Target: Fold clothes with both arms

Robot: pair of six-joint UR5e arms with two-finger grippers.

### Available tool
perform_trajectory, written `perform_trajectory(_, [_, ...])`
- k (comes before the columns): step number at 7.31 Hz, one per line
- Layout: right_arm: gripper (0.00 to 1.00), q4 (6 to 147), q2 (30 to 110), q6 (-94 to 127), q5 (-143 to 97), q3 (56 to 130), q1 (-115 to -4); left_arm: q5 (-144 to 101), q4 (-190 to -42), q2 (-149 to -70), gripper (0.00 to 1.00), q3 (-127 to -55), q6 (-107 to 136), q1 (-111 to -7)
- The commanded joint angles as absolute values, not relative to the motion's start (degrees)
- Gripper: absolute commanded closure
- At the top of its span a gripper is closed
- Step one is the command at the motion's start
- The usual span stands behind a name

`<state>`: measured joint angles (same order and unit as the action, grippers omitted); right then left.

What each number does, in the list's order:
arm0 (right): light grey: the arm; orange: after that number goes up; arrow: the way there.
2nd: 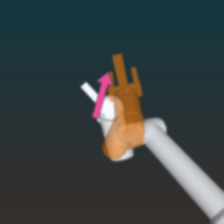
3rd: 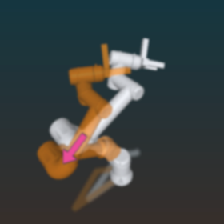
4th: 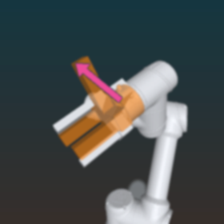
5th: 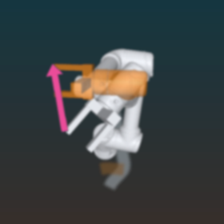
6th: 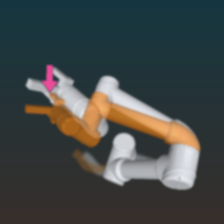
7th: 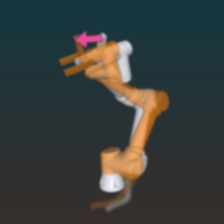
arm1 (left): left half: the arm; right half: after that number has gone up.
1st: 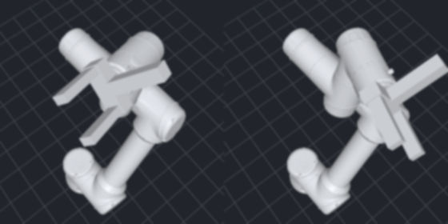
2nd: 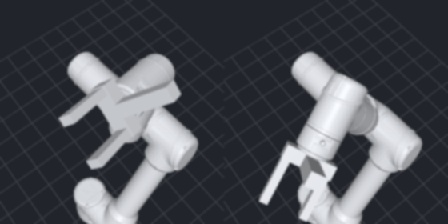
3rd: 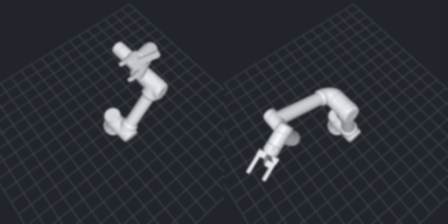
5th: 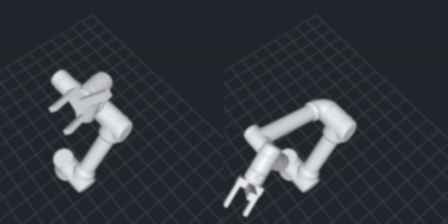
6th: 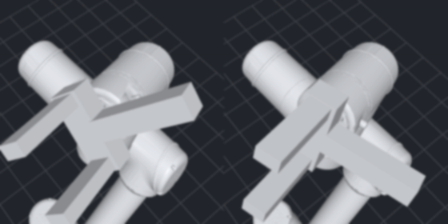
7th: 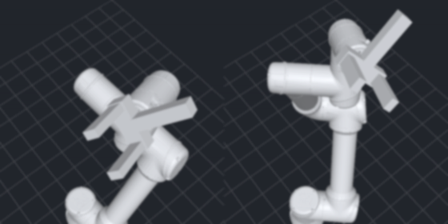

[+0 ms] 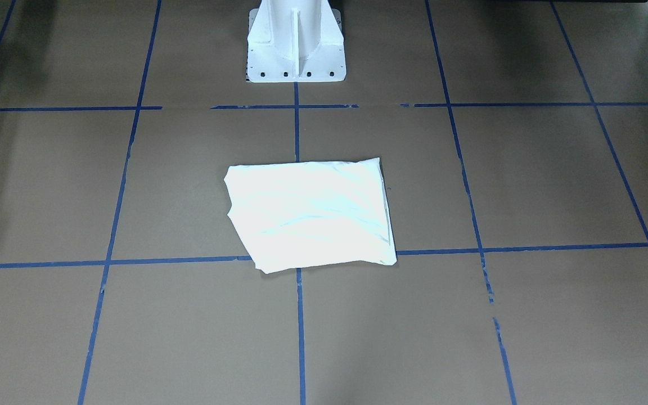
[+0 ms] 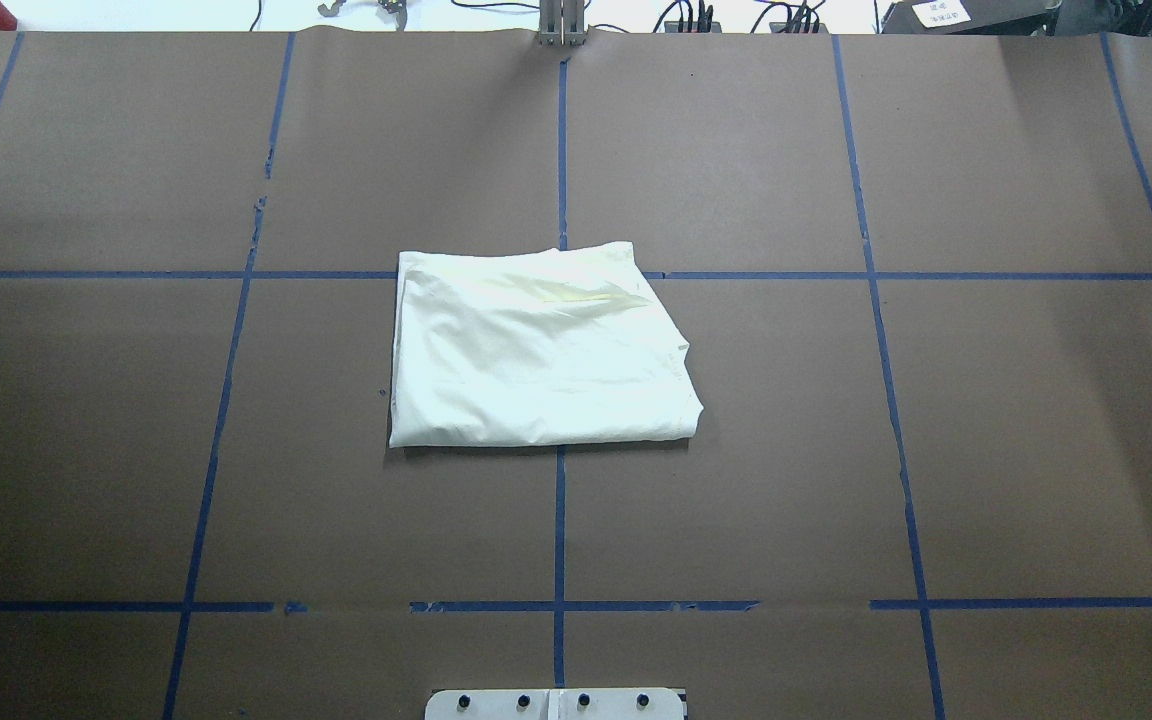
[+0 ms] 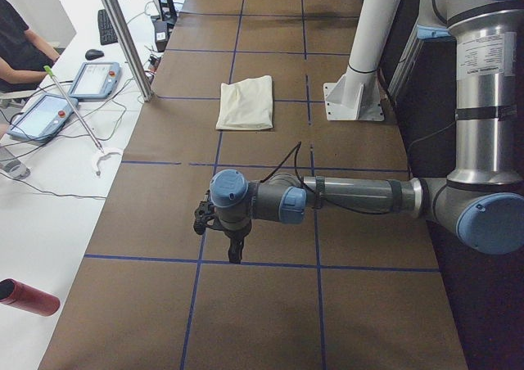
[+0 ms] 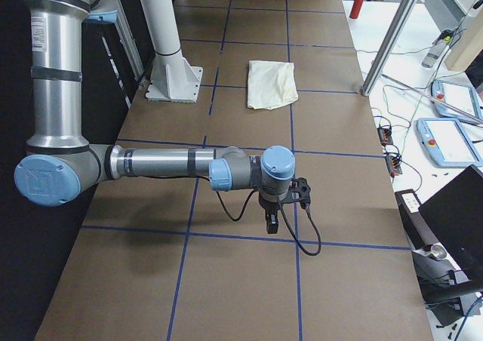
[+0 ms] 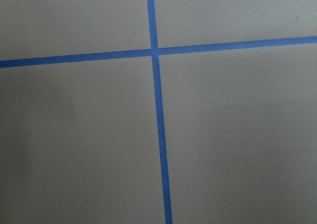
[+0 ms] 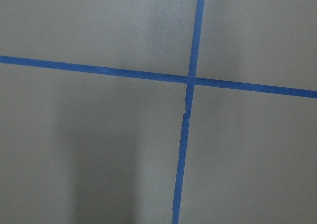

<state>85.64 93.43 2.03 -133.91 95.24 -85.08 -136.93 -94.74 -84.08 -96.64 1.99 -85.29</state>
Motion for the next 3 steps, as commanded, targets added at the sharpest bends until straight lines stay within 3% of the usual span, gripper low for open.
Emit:
perform_trajectory(1, [0.0, 85.61, 93.43, 2.28, -133.86, 95.27, -85.08, -136.93, -94.57, -82.72, 0.0, -98.87, 1.93, -85.69])
perform_trajectory(3, [0.0, 85.61, 93.43, 2.46, -133.86, 95.1, -84.99, -136.58, -93.87, -79.56, 0.0, -104.58, 1.93, -85.69])
